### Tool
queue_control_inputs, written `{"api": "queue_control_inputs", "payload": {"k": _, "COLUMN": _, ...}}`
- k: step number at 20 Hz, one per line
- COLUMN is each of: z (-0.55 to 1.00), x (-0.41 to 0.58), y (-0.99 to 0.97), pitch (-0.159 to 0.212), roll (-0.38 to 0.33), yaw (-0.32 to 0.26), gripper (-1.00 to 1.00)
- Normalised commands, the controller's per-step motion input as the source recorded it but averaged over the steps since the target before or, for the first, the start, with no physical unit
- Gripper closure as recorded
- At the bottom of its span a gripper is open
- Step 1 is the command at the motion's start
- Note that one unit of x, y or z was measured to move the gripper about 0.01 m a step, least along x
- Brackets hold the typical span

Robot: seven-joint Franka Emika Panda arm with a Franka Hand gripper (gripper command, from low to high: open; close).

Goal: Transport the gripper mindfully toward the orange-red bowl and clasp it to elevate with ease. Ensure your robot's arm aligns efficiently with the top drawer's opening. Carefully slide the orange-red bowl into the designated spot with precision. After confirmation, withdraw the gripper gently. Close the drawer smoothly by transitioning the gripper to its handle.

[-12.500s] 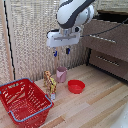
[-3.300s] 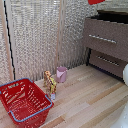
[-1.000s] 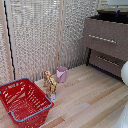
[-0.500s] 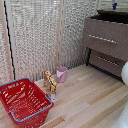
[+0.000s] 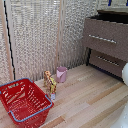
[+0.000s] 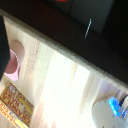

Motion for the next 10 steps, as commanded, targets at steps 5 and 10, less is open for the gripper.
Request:
{"api": "queue_control_inputs", "payload": {"k": 5, "z": -0.03, "x": -0.016, "y": -0.03, "pitch": 0.046, "roll": -0.276, "yaw": 0.251, "gripper": -1.0}}
{"api": "queue_control_inputs", "payload": {"k": 10, "z": -0.1, "x": -0.001, "y": 0.0, "pitch": 0.057, "roll": -0.375, "yaw": 0.155, "gripper": -1.0}}
